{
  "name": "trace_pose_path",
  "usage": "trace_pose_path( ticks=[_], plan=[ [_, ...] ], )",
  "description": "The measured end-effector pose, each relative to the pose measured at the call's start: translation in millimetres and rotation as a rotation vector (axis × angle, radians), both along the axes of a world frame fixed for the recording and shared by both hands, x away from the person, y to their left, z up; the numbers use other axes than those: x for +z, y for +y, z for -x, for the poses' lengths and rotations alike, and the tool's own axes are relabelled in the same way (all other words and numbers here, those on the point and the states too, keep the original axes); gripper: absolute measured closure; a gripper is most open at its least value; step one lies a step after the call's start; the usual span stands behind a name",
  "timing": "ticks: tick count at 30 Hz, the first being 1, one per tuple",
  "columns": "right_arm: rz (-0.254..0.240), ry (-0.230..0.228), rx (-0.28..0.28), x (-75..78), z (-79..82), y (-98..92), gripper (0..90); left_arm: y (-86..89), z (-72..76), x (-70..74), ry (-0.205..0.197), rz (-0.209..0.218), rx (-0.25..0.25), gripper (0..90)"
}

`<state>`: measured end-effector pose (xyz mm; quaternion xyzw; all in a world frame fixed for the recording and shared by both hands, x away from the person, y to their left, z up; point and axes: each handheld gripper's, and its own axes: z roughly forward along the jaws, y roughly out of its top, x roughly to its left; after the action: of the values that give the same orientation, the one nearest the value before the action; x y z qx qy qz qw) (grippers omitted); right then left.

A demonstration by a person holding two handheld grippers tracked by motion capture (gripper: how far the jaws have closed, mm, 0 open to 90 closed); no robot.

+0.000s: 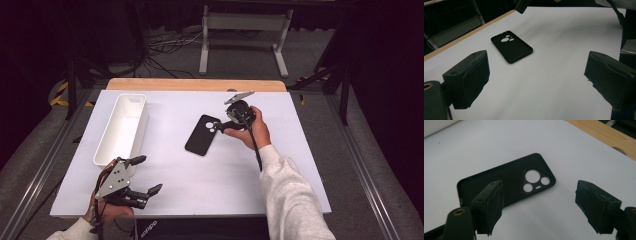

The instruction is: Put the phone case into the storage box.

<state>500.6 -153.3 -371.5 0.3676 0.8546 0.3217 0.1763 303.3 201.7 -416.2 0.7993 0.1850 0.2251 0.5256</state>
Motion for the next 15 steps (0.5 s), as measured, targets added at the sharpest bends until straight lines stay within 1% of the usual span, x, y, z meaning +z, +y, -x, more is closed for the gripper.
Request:
trace_pose_path(
  ticks=[2,4,5,6,7,9,11,12,13,14,15],
  plan=[
    [0.014,0.023,-0.001,-2.8,-5.7,4.1,24.8,-0.3,0.5,-0.3,0.004,0.001,-0.004,6.6],
    [0.021,0.031,-0.006,-3.5,-7.8,5.3,25.0,-0.2,0.4,-0.6,0.001,0.003,-0.003,6.6],
    [0.025,0.047,-0.020,-5.3,-12.5,7.2,25.1,0.4,-0.1,-0.1,0.002,0.000,-0.002,6.5],
    [0.027,0.070,-0.021,-7.5,-17.2,9.3,27.5,-0.4,-0.2,-0.7,0.007,0.010,0.013,6.7],
    [0.043,0.082,-0.021,-9.7,-20.9,11.4,31.5,-0.6,-0.2,-0.5,0.009,0.001,0.022,7.1],
    [0.063,0.105,-0.023,-14.5,-26.7,15.3,34.4,-0.8,0.2,-0.8,0.012,0.006,0.016,7.2],
    [0.079,0.123,-0.024,-19.9,-32.9,18.7,37.3,-1.1,0.7,-0.4,0.010,-0.002,0.011,7.2],
    [0.072,0.134,-0.024,-22.8,-37.0,19.7,39.5,-1.2,0.9,-0.6,0.013,0.001,0.009,7.2],
    [0.072,0.134,-0.024,-22.8,-37.0,19.7,39.5,-1.2,0.9,-0.6,0.013,0.001,0.009,7.2],
    [0.076,0.151,-0.039,-27.6,-43.9,21.4,41.6,-1.0,0.8,-0.8,0.013,0.002,0.009,7.2],
    [0.076,0.151,-0.039,-27.6,-43.9,21.4,41.6,-0.7,0.8,-1.0,0.016,0.003,0.008,7.2]
  ],
)
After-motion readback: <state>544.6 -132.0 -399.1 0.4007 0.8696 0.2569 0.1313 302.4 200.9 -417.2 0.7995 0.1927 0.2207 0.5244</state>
